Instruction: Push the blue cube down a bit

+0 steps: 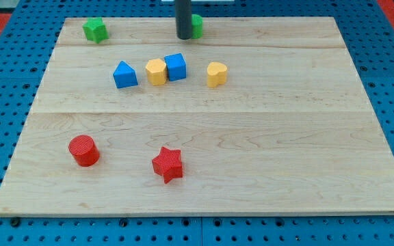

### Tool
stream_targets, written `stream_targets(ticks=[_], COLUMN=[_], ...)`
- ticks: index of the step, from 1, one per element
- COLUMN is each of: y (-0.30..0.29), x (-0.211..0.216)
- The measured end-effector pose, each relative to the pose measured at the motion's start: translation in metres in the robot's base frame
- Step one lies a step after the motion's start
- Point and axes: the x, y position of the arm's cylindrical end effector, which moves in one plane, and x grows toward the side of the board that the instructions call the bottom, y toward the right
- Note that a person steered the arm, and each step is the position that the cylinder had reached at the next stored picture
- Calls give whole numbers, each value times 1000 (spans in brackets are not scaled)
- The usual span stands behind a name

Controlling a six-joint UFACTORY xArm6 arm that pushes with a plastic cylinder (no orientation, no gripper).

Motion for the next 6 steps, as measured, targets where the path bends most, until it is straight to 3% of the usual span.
stream_targets(ticks=[1, 3, 4, 6], y=[25, -40, -95, -139], x=[13, 86, 89, 97])
